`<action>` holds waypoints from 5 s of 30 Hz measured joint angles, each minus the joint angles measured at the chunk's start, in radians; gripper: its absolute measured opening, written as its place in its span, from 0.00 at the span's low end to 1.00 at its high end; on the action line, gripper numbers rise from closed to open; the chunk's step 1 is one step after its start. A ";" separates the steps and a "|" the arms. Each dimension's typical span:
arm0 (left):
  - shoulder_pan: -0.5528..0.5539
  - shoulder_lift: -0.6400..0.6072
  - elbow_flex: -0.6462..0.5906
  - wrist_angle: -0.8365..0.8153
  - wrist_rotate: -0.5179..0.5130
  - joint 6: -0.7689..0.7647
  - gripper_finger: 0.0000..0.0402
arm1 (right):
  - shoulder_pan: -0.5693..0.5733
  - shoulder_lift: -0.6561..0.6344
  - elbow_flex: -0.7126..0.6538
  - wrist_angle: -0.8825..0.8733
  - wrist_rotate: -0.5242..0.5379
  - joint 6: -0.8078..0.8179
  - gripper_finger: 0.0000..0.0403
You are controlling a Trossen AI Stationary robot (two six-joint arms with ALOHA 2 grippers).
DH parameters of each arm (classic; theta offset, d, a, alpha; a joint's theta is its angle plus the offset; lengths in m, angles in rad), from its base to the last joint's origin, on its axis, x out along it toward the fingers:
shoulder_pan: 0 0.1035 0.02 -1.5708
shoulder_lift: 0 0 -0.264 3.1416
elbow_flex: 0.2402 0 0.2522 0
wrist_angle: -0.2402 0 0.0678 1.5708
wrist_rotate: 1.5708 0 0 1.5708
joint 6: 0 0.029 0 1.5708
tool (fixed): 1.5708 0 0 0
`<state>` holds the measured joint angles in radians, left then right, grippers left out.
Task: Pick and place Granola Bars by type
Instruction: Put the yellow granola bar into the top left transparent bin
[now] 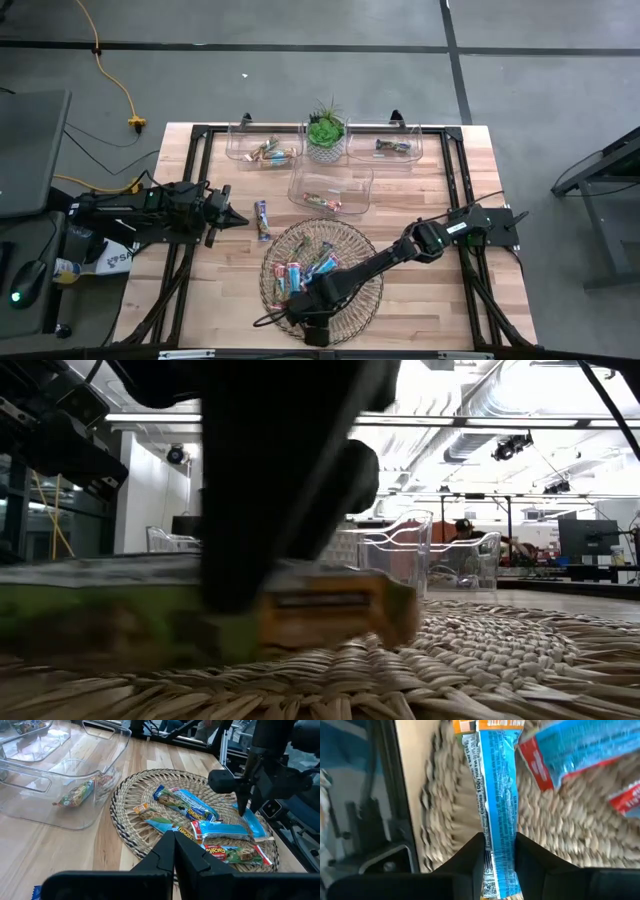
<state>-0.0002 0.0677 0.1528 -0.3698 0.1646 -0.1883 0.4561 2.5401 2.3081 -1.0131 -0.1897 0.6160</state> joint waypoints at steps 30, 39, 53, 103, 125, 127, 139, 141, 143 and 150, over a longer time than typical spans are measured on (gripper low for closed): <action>0.000 0.000 0.000 0.000 0.000 0.000 0.00 | -0.014 -0.001 0.000 0.160 -0.104 0.058 0.32; 0.000 0.000 0.000 0.000 0.000 0.000 0.00 | 0.021 0.006 0.000 0.182 0.026 0.054 0.52; 0.000 0.000 0.000 0.000 0.000 0.000 0.00 | 0.089 0.079 0.004 0.265 0.249 0.069 0.56; 0.000 0.000 0.000 0.000 0.000 0.000 0.00 | -0.047 0.055 0.043 0.521 -0.052 0.176 0.13; 0.000 0.000 0.000 0.000 0.000 0.000 0.00 | -0.175 0.048 0.045 1.388 -0.206 0.374 0.12; 0.000 0.000 0.000 0.000 0.000 0.000 0.00 | -0.179 0.048 0.045 1.389 -0.206 0.372 0.12; 0.000 0.000 0.000 0.000 0.000 0.000 0.00 | -0.205 0.029 0.045 1.512 -0.164 0.252 0.12; 0.000 0.000 0.000 0.000 0.000 0.000 0.00 | -0.214 0.007 0.045 1.513 -0.159 0.203 0.12; 0.000 0.000 0.000 0.000 0.000 0.000 0.00 | -0.224 -0.020 0.045 1.515 -0.157 0.155 0.12; 0.000 0.000 0.000 -0.001 0.000 0.000 0.00 | -0.261 -0.129 0.045 1.449 -0.165 -0.024 0.12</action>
<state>-0.0002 0.0676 0.1532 -0.3704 0.1642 -0.1883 0.1949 2.4115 2.3528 0.4362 -0.3542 0.5916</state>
